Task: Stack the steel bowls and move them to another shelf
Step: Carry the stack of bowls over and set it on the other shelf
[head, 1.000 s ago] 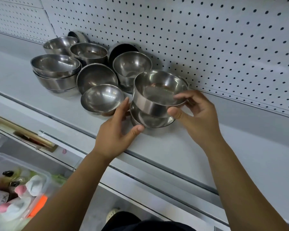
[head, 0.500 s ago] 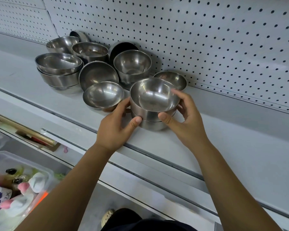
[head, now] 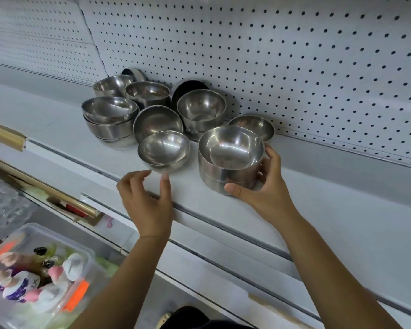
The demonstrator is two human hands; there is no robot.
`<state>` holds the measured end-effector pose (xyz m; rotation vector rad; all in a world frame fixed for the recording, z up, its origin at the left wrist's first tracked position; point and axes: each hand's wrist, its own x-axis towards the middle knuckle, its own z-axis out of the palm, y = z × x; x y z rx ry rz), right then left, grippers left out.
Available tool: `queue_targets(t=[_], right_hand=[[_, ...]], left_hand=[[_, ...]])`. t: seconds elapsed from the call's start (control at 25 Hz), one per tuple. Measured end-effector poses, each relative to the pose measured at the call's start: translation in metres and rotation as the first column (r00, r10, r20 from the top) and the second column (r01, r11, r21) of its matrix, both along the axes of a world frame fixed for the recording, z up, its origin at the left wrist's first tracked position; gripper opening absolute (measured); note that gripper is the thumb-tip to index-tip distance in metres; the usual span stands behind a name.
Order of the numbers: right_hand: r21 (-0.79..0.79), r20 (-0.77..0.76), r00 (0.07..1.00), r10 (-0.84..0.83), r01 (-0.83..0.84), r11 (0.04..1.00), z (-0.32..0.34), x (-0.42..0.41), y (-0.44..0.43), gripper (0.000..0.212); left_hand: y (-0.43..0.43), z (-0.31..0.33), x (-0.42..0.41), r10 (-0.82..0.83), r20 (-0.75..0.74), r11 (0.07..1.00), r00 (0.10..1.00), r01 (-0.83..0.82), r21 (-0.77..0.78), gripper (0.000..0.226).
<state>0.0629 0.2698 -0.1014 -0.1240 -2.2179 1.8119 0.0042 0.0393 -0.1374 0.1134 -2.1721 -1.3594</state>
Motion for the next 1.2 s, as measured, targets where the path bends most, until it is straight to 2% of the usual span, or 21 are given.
queue_targets(t=[0.08,0.16,0.28,0.4,0.92,1.2], right_hand=[[-0.006,0.003,1.0,-0.01,0.01,1.0,-0.001,0.0,0.0,0.112],[-0.02,0.0,1.0,-0.018,0.018,1.0,0.0,0.001,0.0,0.114],[-0.027,-0.003,1.0,-0.018,0.018,0.999,0.003,0.002,-0.001,0.114],[-0.037,-0.003,1.0,-0.017,0.017,0.999,0.003,0.003,0.0,0.113],[-0.029,-0.001,0.996,-0.087,0.087,0.996,0.002,0.014,0.008,0.11],[-0.042,0.002,0.994,-0.107,0.107,0.993,0.004,0.018,0.01,0.109]], left_hand=[[-0.01,0.009,-0.008,-0.028,0.117,0.998,0.993,0.033,-0.044,0.053],[-0.018,0.015,-0.02,-0.116,0.184,0.984,0.976,0.139,-0.114,0.062],[-0.023,0.02,-0.032,-0.198,0.194,0.956,0.961,0.233,-0.177,0.068],[-0.021,0.026,-0.036,-0.205,0.211,0.961,0.956,0.237,-0.142,0.066],[-0.014,0.023,-0.013,-0.246,0.105,0.969,0.964,0.241,0.055,0.063],[-0.005,0.017,-0.007,-0.282,0.113,0.956,0.953,0.289,-0.052,0.059]])
